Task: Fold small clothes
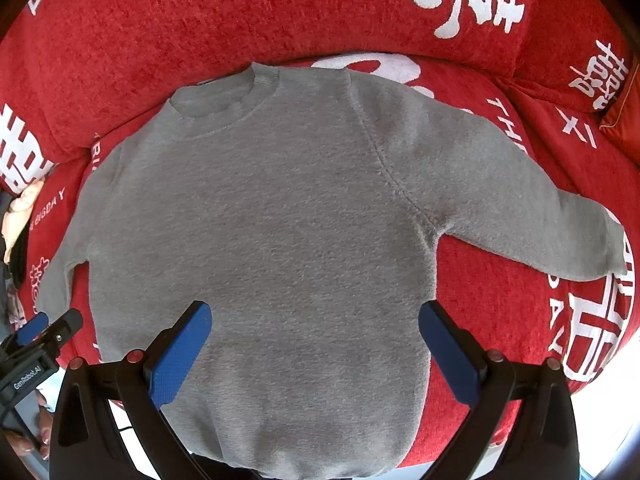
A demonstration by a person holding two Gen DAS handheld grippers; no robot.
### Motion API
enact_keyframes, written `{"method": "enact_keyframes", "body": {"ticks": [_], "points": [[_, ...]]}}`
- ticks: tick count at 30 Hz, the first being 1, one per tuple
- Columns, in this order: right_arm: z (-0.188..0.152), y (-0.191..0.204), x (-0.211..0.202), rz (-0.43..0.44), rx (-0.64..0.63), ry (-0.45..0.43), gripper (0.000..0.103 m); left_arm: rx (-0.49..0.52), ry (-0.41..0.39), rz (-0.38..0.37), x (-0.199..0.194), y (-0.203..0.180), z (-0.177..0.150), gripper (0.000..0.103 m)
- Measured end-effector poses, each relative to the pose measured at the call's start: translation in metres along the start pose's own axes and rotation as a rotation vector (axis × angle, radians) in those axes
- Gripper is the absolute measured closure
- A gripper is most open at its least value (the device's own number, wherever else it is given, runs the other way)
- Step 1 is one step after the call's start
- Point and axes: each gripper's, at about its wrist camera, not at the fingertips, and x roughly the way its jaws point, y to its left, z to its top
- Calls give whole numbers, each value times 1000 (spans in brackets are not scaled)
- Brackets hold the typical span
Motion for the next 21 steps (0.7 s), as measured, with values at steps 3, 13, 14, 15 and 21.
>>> {"method": "enact_keyframes", "body": {"ticks": [3,13,14,15,21], "points": [[0,1,-1,-4,-2,2,0,-5,3,-7,-1,2,0,0],[-1,3,-2,-41,-17,19,0,-10,-19,-4,-2,6,-1,0],[-1,3,-2,-43,-18,19,0,-10,-20,-4,-2,6,-1,0],[-1,3,-2,-42,-18,20,0,-10,-20,-4,-2,6,-1,0],[-2,3,-2,-52,-22,0,0,-12,-22,-11,-3,10,-1,0]]}}
